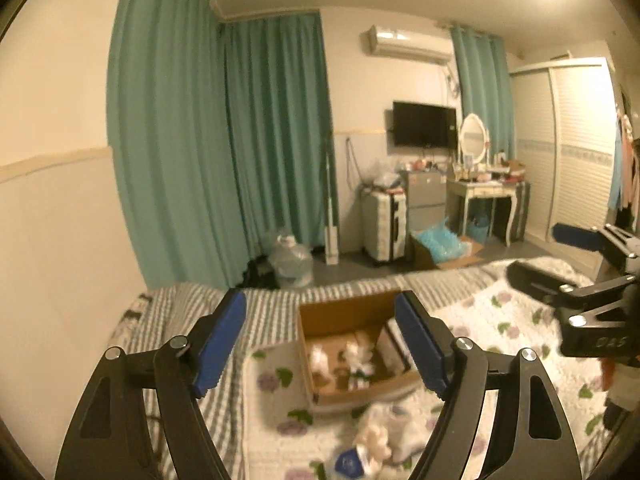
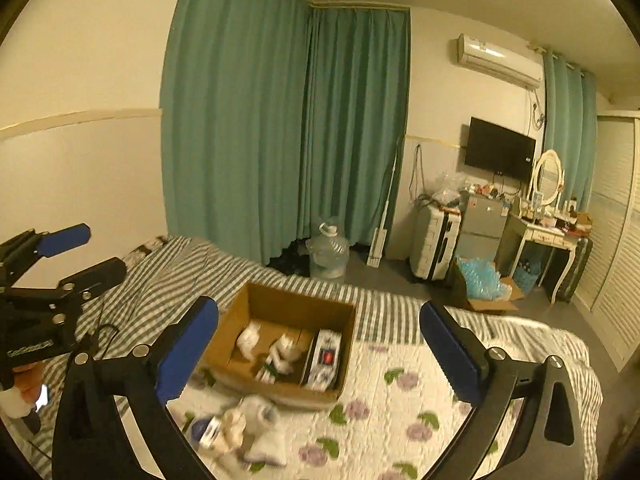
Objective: Organize soft objects
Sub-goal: 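Grasp the white sock with the right tool while the left tool grasps the blue box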
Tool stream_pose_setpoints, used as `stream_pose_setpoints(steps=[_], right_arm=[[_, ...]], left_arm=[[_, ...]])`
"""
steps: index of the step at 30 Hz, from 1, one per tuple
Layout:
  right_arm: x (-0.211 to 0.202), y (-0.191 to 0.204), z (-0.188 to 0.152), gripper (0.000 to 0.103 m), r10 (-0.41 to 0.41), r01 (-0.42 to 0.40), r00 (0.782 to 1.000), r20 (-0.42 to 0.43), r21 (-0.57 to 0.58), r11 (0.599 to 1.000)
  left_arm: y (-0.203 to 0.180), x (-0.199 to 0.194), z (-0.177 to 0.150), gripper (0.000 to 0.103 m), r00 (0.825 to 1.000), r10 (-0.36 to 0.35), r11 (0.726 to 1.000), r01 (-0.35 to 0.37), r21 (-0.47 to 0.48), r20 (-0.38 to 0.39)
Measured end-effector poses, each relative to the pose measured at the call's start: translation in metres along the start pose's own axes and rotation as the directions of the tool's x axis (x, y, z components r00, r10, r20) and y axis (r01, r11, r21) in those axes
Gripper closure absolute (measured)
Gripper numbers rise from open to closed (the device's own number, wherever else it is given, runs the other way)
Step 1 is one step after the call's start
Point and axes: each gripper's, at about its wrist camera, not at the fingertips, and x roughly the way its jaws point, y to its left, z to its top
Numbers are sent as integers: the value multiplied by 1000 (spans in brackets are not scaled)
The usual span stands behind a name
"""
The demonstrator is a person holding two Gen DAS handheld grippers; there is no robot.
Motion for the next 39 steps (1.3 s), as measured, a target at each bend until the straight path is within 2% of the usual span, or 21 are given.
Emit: stream_pose_setpoints(steps=[4,7,10,15,18,22,28,30,31,33,35,38,39], right_arm=[[-2,2,-37,2,-9,9,999,-39,5,1000],[11,1,-72,2,2,1,997,-83,37,999],[36,-2,-106,2,34,-23,988,-149,79,997],[74,-4,-149,2,32,-13,972,-232,83,996],[93,-6,-166,2,44,-18,964,-264,103,995],[117,-2,-184,2,70,-37,951,-300,112,993],[150,2,-205,2,109,-67,925,-363,129,989],[159,5,-210,2,131,-84,916,-379,138,987],[165,7,-213,6,148,-99,909,-390,143,985],[175,10,-216,18,185,-129,896,-404,161,978],[186,15,-219,22,216,-154,881,-420,178,972],[198,24,-224,42,246,-179,862,-443,186,966],[201,26,-226,52,256,-191,857,-447,187,964]], left_arm=[[0,8,-37,25,997,30,1000,-29,4,-77],[-2,28,-78,25,986,19,1000,-22,-17,-165],[-7,54,-122,25,962,11,999,-24,-43,-272],[-22,80,-184,25,922,2,998,-26,-58,-388],[-26,91,-214,25,891,-26,998,-6,-70,-453],[-23,99,-235,25,867,-57,996,16,-87,-495],[-26,110,-237,28,860,-76,996,39,-84,-505],[-23,110,-236,29,864,-82,995,39,-96,-496],[-21,108,-238,31,867,-91,993,46,-104,-490],[-18,105,-237,49,876,-104,991,52,-121,-471],[-16,104,-237,50,879,-132,988,78,-135,-458],[-18,105,-234,57,882,-135,989,90,-120,-452],[-19,104,-233,57,884,-131,990,93,-105,-448]])
